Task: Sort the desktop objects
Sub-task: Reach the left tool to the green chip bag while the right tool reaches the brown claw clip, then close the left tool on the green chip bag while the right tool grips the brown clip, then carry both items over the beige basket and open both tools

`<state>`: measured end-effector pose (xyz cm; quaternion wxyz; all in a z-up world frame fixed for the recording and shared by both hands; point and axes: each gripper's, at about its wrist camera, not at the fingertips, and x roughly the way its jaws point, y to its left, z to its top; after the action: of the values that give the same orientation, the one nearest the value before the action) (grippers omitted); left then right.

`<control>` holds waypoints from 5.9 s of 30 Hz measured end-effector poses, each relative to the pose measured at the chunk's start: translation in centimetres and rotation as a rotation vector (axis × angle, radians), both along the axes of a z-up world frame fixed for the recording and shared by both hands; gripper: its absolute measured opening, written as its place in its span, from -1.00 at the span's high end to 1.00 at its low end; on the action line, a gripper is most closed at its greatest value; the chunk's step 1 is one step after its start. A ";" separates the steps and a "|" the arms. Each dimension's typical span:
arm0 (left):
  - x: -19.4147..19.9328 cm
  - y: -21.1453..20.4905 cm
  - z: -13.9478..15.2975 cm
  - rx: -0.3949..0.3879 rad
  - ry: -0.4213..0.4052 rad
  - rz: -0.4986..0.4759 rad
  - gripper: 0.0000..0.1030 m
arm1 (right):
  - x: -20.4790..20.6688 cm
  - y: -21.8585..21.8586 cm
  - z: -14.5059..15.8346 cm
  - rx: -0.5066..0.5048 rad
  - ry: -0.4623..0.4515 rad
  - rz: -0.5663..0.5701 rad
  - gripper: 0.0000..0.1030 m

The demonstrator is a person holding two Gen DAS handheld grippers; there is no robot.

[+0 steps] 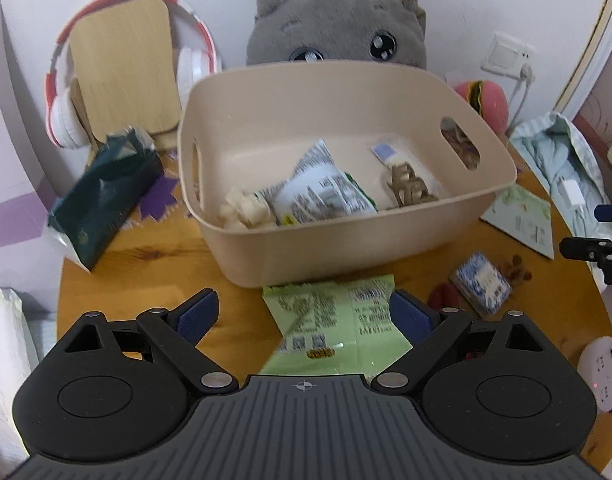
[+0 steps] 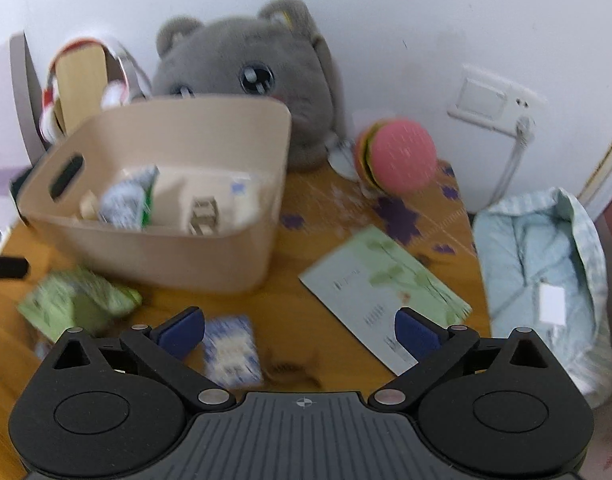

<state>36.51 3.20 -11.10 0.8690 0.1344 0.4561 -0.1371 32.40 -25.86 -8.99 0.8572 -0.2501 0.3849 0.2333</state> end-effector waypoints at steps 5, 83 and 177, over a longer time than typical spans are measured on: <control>0.5 -0.9 -1.3 0.007 0.041 -0.009 -0.83 | 0.4 -1.5 -1.5 -0.055 0.012 -0.002 -1.00; 4.2 -1.2 -7.3 0.004 0.202 0.199 -0.39 | 5.9 -2.5 -8.1 0.156 0.381 -0.366 0.67; 10.0 -5.6 1.3 -0.020 -0.176 0.063 -0.92 | 1.9 12.0 -1.7 0.143 0.073 0.347 -0.57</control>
<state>46.52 -2.41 -9.75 0.9109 0.1227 0.3807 -0.1019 34.27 -13.88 -10.65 0.8052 -0.2425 0.3490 0.4135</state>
